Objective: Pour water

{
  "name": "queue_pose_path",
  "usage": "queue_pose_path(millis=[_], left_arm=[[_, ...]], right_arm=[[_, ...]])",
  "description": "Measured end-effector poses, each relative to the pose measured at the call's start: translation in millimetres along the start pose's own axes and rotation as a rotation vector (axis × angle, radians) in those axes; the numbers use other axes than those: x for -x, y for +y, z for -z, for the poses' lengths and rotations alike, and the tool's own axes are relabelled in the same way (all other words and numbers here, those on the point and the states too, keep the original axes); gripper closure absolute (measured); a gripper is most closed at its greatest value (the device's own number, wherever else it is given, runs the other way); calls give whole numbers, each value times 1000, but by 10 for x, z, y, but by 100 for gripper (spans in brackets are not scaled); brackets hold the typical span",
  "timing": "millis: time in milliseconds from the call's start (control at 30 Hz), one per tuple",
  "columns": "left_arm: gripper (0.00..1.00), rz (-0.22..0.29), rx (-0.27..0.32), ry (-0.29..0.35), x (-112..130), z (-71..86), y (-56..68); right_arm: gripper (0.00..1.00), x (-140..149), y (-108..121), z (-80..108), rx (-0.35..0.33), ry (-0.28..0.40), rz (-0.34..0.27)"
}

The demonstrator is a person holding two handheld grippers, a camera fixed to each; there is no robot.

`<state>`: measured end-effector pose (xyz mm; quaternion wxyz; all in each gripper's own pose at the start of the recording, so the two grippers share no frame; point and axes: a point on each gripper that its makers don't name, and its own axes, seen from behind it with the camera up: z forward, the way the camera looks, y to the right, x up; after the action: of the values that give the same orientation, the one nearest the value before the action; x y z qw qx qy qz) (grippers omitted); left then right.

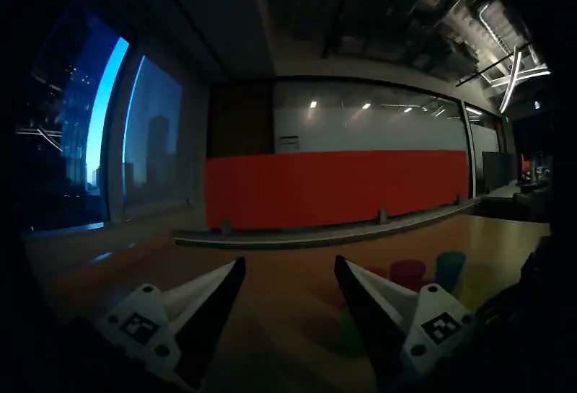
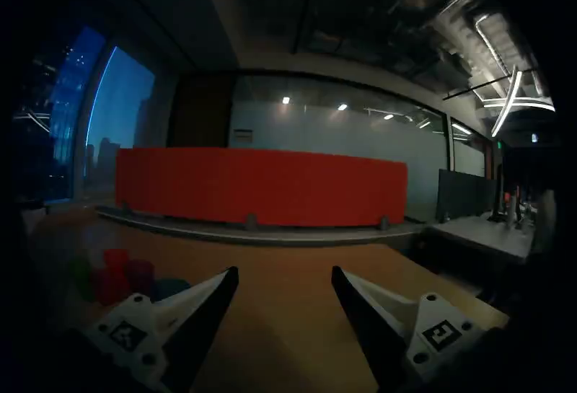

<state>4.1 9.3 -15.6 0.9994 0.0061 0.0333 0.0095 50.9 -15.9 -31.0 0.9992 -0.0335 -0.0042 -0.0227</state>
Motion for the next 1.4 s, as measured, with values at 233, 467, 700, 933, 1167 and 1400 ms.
queue_pose_path(millis=[233,467,700,933,1167,1400], left_arm=[[9,-12,-13,6,99,-24,6],[9,7,-26,5,208,-39,-53],[9,28,-26,-7,357,-59,-67],[9,34,-26,-14,432,-87,-75],[9,43,-28,-36,521,-114,-78],[9,45,-24,-57,586,-145,-76]], right_arm=[[0,10,-95,-30,-4,-16,-8],[0,-13,-176,-43,-12,-18,-14],[0,-19,-200,-53,-15,-22,-2],[0,-7,-201,-67,-16,-27,-9],[0,-8,-209,-85,-19,-29,-3],[0,-15,-209,-83,-20,-29,-3]])
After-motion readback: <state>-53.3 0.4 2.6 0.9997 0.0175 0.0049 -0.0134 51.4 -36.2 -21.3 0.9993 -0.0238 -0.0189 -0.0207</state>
